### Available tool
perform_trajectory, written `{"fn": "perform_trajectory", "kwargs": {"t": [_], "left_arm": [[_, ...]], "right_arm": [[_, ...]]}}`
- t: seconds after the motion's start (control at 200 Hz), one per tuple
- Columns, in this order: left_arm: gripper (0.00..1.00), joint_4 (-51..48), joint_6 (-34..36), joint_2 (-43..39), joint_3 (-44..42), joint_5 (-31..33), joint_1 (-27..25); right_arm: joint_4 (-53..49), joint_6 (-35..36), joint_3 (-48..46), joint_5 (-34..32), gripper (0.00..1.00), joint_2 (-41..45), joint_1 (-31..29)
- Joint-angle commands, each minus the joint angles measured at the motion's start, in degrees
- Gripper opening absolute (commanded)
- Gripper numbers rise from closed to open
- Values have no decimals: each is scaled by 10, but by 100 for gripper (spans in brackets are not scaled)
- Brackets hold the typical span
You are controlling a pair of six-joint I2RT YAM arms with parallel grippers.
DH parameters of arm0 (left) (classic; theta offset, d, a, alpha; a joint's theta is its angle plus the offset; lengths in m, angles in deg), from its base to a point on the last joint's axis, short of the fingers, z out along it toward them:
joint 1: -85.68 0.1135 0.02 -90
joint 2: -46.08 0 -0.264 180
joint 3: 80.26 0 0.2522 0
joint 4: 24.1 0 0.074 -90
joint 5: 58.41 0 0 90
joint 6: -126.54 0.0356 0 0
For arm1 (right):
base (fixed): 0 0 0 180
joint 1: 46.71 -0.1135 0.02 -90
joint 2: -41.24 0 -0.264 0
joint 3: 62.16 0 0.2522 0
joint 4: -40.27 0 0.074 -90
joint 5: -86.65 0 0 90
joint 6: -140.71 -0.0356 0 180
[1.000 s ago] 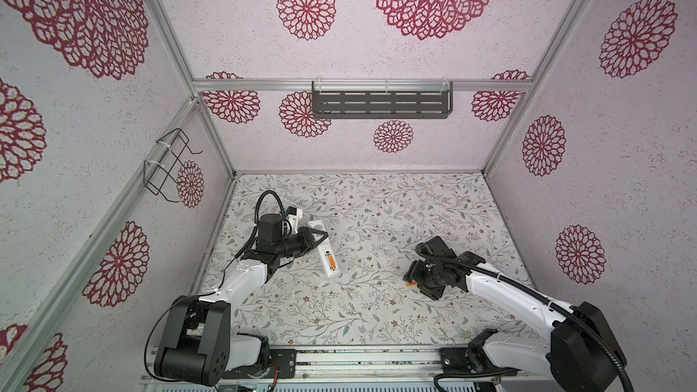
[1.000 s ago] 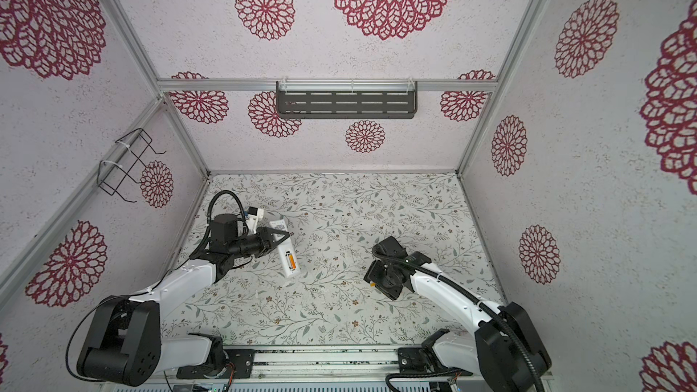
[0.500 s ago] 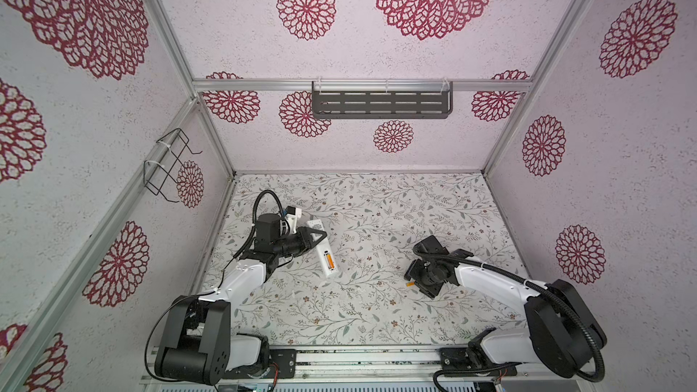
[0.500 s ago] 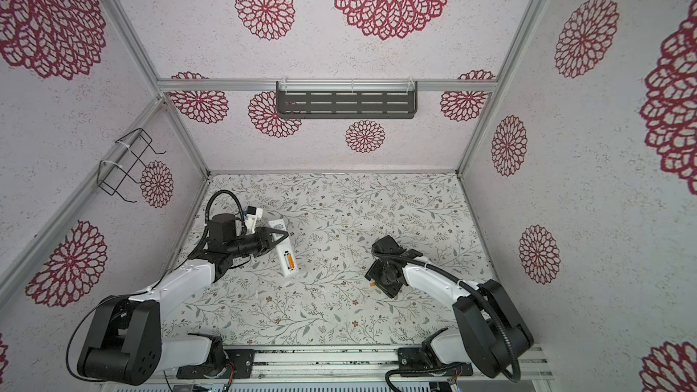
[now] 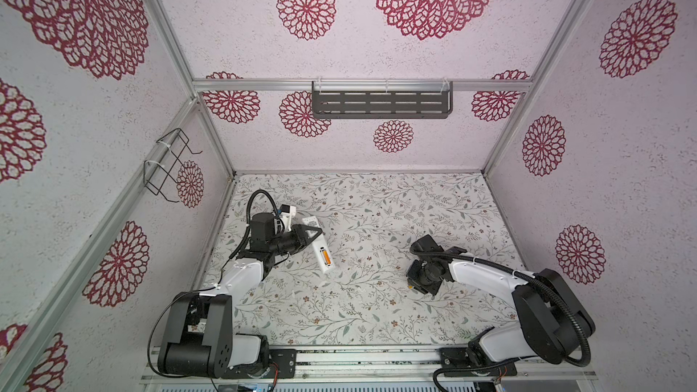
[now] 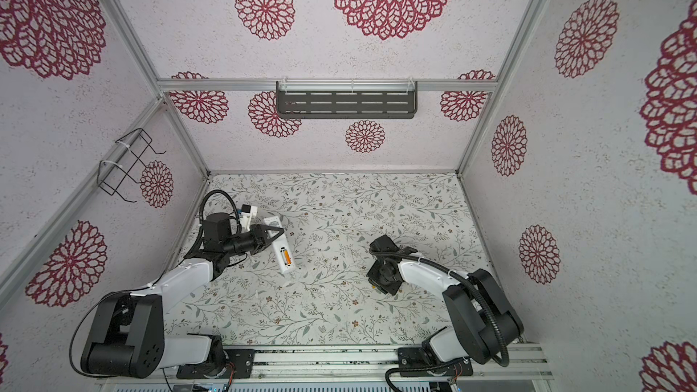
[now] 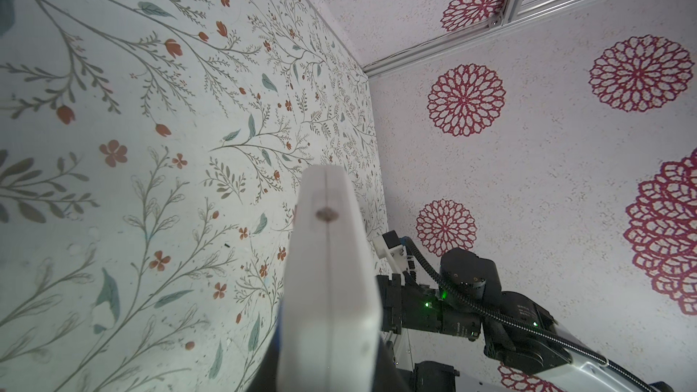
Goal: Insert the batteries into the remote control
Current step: 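Lower the right gripper onto the second orange battery and close on it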
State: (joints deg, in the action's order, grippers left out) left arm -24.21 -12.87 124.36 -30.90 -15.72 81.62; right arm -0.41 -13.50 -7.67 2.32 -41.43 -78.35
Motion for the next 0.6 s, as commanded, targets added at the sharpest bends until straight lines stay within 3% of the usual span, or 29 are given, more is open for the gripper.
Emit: {"fn": "perform_trajectory", "kwargs": {"t": [0.0,0.14,0.44,0.595], "left_arm": [[0,41,-7,13,-1,-20,8],[0,69,-24,33,3,-25,9],[0,77,-29,42,9,-25,11],[0,69,-25,46,13,-22,11]], "right_arm": [[-33,27,13,-20,12,-15,3],[-59,77,48,-24,5,-45,0],[-176,241,153,-43,4,-135,-59],[-181,258,172,-29,4,-158,-82]]}}
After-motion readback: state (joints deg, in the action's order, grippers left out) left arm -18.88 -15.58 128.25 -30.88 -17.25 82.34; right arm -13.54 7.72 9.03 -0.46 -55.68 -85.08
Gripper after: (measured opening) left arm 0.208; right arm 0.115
